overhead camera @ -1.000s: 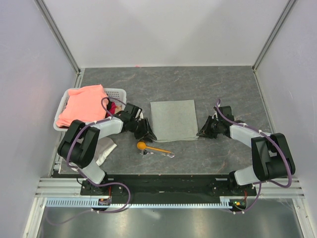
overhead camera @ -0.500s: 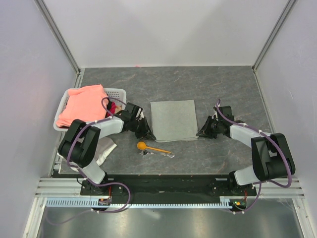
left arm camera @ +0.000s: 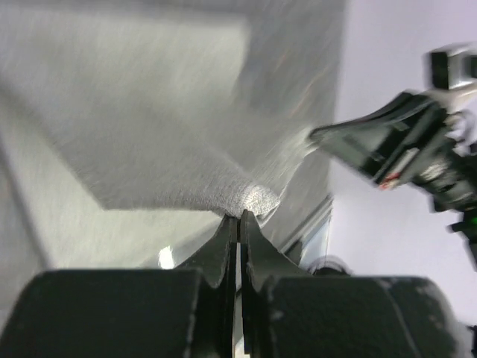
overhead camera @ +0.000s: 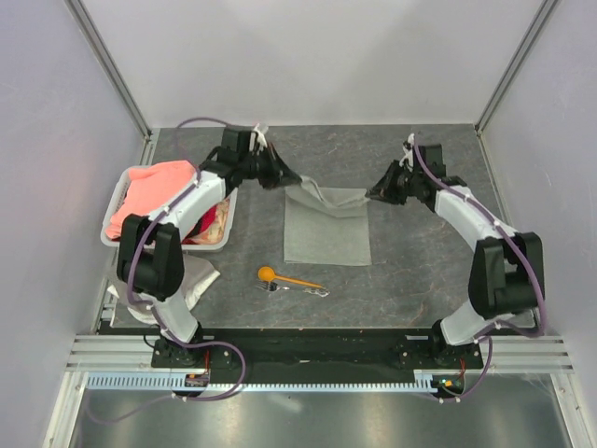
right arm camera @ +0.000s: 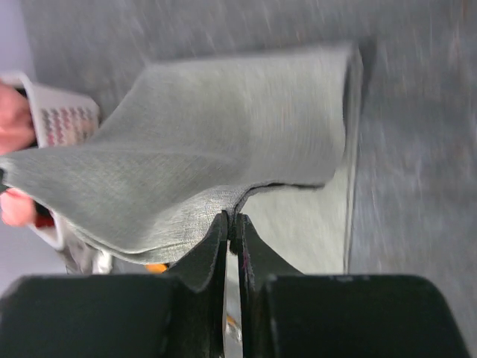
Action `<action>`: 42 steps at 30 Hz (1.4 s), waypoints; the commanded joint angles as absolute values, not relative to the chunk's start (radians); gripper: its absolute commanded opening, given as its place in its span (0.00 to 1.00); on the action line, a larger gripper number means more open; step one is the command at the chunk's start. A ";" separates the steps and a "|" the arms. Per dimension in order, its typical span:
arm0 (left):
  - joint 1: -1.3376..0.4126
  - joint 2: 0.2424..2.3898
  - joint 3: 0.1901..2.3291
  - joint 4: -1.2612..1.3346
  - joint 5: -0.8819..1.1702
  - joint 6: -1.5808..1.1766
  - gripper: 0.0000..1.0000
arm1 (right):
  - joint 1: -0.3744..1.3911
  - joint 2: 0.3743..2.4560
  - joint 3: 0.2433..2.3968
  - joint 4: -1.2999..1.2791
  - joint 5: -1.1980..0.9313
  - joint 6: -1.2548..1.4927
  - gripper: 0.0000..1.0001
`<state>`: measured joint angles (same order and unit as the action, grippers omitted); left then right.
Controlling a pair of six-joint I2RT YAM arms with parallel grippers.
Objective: Fold the napkin into a case and place the utensils inside
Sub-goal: Fold the rectangle-folded napkin at the center of the board.
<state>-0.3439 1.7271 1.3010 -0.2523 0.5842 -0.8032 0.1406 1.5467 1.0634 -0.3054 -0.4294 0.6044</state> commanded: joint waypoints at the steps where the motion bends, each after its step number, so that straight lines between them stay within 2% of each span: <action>1: -0.302 1.883 1.535 -0.224 0.609 -0.815 0.02 | 0.121 1.735 1.309 -0.281 -0.465 0.586 0.00; 5: -0.256 2.096 1.791 -0.201 0.640 -0.816 0.02 | 0.109 1.903 1.543 -0.264 -0.515 0.603 0.00; 8: -0.236 2.173 1.906 -0.147 0.689 -0.839 0.02 | 0.101 2.047 1.716 -0.261 -0.532 0.618 0.00; 12: -0.221 2.250 1.950 -0.094 0.693 -0.879 0.02 | 0.095 2.161 1.902 -0.253 -0.564 0.650 0.00; 18: -0.218 2.255 1.885 -0.034 0.718 -0.908 0.02 | 0.089 2.223 1.982 -0.256 -0.618 0.660 0.00; 20: -0.218 2.223 1.838 -0.031 0.729 -0.913 0.02 | 0.089 2.169 1.944 -0.258 -0.621 0.655 0.00; 24: -0.216 2.122 1.691 -0.041 0.733 -0.928 0.02 | 0.089 2.034 1.693 -0.261 -0.615 0.657 0.00; 33: -0.222 1.867 1.229 -0.173 0.798 -0.855 0.02 | 0.101 1.747 1.234 -0.273 -0.601 0.592 0.00; 42: -0.281 1.770 1.008 -0.204 0.807 -0.758 0.02 | 0.127 1.586 0.916 -0.241 -0.566 0.529 0.00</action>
